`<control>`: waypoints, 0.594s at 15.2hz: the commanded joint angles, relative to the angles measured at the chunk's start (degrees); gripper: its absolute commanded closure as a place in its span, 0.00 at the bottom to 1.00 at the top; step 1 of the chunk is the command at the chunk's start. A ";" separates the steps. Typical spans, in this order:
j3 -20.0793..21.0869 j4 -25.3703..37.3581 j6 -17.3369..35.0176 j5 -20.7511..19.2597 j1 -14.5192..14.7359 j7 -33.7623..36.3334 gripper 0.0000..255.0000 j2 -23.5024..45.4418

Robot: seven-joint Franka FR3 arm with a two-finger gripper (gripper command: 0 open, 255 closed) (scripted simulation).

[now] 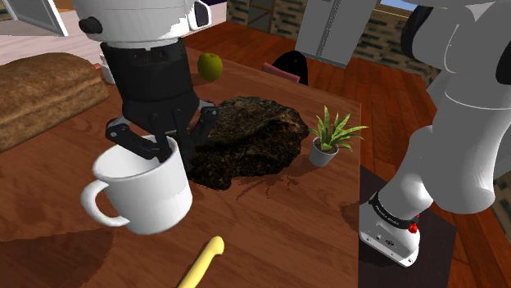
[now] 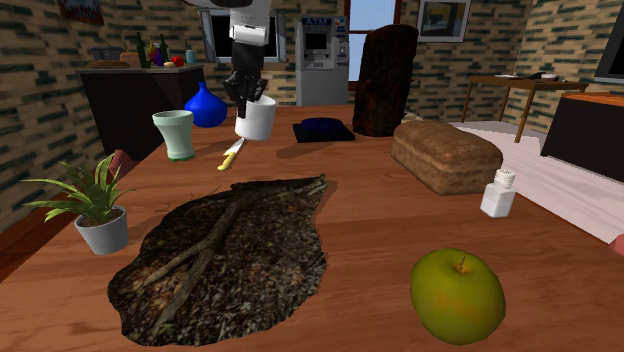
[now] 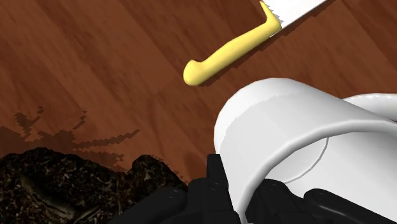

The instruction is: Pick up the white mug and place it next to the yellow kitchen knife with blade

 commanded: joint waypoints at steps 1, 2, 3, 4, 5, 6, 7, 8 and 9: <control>0.30 0.27 0.61 -0.36 1.15 1.41 1.00 0.78; 0.28 -0.83 1.49 -0.25 0.97 1.28 1.00 0.55; 0.27 -1.90 2.36 -0.16 0.80 1.15 1.00 0.34; 0.25 -2.93 3.21 -0.07 0.64 1.03 1.00 0.16; 0.23 -3.93 4.05 0.01 0.50 0.92 1.00 -0.01; 0.21 -4.91 4.88 0.08 0.37 0.81 1.00 -0.15; 0.19 -5.85 5.70 0.13 0.25 0.71 1.00 -0.27; 0.17 -6.77 6.51 0.18 0.14 0.61 1.00 -0.38; 0.15 -7.66 7.32 0.22 0.04 0.52 1.00 -0.46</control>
